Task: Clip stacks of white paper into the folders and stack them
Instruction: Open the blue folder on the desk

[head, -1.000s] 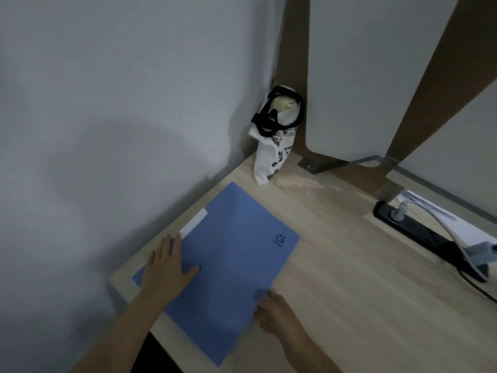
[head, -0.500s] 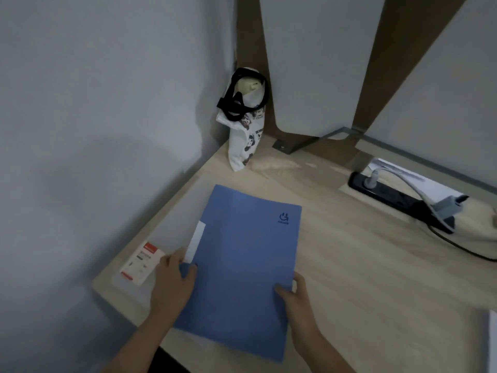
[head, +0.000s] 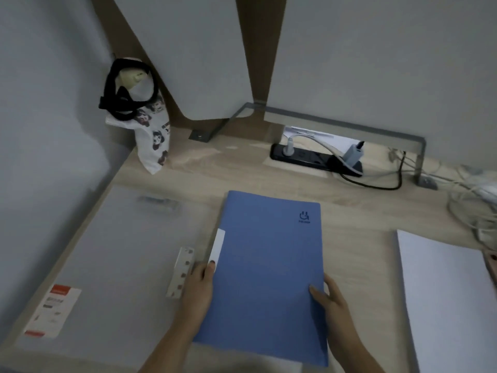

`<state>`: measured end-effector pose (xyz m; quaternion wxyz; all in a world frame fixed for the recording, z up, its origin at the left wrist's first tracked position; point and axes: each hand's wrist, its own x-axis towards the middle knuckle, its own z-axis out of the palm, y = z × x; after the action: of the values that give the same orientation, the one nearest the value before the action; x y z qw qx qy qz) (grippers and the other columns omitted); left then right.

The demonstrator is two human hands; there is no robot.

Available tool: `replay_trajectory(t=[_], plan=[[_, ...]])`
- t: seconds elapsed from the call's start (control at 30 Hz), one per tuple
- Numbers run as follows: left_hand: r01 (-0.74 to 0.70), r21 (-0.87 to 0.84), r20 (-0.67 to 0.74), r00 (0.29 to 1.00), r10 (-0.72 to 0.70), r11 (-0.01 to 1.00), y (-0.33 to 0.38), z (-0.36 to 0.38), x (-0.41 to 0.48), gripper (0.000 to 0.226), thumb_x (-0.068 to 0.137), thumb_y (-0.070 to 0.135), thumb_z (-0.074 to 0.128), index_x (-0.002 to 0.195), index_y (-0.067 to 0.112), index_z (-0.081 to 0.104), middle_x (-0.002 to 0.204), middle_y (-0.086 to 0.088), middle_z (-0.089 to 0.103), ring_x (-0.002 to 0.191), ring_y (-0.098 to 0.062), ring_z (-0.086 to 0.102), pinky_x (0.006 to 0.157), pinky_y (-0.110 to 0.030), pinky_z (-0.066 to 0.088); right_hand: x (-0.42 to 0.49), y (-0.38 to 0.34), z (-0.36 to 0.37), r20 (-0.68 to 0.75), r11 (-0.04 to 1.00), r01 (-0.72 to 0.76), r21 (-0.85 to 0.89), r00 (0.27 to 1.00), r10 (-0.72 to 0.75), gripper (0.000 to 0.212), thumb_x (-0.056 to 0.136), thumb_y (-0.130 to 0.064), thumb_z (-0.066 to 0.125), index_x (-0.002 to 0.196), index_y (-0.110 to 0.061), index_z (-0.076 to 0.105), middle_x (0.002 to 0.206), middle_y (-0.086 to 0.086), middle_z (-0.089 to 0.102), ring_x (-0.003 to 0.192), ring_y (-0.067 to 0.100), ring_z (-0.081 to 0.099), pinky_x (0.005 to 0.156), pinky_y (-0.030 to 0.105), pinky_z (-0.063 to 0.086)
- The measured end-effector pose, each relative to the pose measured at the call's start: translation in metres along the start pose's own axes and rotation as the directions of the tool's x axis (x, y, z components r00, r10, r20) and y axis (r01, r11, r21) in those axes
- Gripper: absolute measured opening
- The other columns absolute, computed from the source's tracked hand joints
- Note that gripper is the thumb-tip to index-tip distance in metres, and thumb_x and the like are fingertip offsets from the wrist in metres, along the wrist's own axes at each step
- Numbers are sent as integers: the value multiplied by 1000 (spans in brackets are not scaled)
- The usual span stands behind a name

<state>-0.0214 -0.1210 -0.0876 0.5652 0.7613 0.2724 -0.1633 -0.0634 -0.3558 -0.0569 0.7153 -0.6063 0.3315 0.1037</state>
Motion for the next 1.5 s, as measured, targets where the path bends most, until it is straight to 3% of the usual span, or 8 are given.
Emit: replay_trajectory(t=[0.23,0.57,0.77,0.9,1.07,1.27,1.37,1.5], plan=[[2,-65,-36,999,-5,998,-1,43,11,44,98,31,29,70,7,51,69,-8,57,67,-24,53,65,-32,39,6,1,-38,-61,999,-8,36,998,10,28,86,-14,58,112,-24,60,102,1,72,86,26,70,65,35,56],[57,-438,-81,991,-103,897,38,58,45,29,99,23,37,75,11,46,70,-8,53,43,-2,62,40,-18,51,13,4,-99,-37,996,-88,-7,995,88,37,85,-8,56,115,-28,62,112,3,70,102,28,66,97,50,46],[7,-291,-51,998,-23,957,39,56,57,18,95,13,45,82,8,55,76,-9,54,69,-17,56,52,-22,51,25,9,-113,-75,995,-82,-63,994,77,35,87,-7,54,118,-22,59,108,5,71,95,26,69,86,43,52],[-224,164,-30,972,232,961,25,72,35,21,89,8,46,108,11,52,101,-3,50,95,-19,48,80,-36,43,31,14,-108,-221,974,-42,-222,975,-8,33,90,-3,51,118,-21,52,100,4,68,86,21,66,63,20,50],[-334,232,401,889,223,913,10,104,-6,44,89,18,48,132,21,42,139,6,41,129,-13,40,109,-35,35,38,18,-95,-320,884,-33,-467,938,-135,37,89,-6,51,124,-18,48,98,10,58,82,24,55,69,32,45],[-314,256,455,874,172,914,16,112,-16,63,94,18,47,148,19,14,157,7,12,144,-8,13,118,-29,16,30,15,-93,-346,759,-60,-648,911,-224,35,84,-6,54,119,-6,52,96,14,54,80,24,51,68,26,41],[-251,222,464,877,124,942,23,111,-19,63,95,20,47,148,19,12,156,10,7,144,-7,9,115,-23,12,10,-5,-87,-315,840,9,-542,925,-212,39,90,-8,49,129,-13,46,117,1,53,109,23,52,91,32,43],[-90,61,463,885,52,994,41,102,-26,56,94,25,48,145,26,24,144,21,25,134,-1,28,105,-18,24,-23,-47,-87,-264,936,84,-342,947,-181,27,96,-23,40,115,-25,60,113,-4,65,101,17,60,78,27,47]])
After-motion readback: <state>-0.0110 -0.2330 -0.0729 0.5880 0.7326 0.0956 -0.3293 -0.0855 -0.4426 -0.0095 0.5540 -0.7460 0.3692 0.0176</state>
